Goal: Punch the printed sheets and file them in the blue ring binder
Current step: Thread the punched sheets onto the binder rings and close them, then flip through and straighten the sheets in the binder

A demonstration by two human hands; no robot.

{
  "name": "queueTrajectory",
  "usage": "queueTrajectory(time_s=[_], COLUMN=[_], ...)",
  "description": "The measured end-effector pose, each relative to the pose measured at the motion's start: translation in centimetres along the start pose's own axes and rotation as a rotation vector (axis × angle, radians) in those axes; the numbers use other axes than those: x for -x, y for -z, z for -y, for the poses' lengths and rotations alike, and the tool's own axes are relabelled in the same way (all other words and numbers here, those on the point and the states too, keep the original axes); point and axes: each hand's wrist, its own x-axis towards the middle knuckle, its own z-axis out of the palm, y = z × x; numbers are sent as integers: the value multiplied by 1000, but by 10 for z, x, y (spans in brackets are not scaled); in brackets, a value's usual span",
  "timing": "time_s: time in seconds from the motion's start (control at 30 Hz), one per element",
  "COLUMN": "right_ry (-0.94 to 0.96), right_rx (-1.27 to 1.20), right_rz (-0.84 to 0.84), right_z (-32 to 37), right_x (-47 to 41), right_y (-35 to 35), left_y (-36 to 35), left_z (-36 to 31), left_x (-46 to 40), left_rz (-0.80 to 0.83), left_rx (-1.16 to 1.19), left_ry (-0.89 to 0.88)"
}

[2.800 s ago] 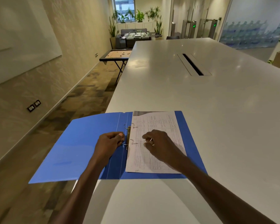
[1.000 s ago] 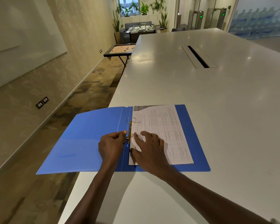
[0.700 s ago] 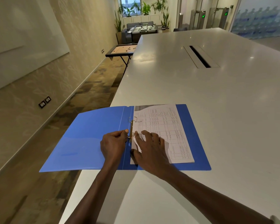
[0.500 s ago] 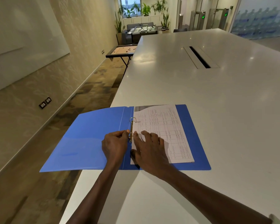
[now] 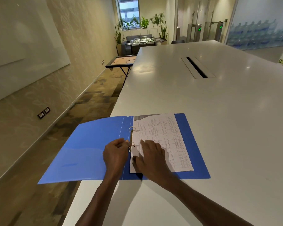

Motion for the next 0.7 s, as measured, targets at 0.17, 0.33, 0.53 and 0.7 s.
queueTrajectory(time_s=[0.17, 0.33, 0.53, 0.7], right_ry=[-280, -446, -525, -535], right_rx=[118, 188, 217, 235], right_rz=[-31, 32, 80, 85], right_z=[-17, -41, -47, -45], right_x=[12, 28, 49, 47], right_y=[34, 66, 71, 71], left_y=[-4, -19, -35, -40], left_z=[-17, -27, -23, -21], left_x=[26, 53, 69, 70], left_rz=[-29, 185, 374, 439], left_rx=[-6, -85, -218, -336], left_ry=[-228, -341, -268, -241])
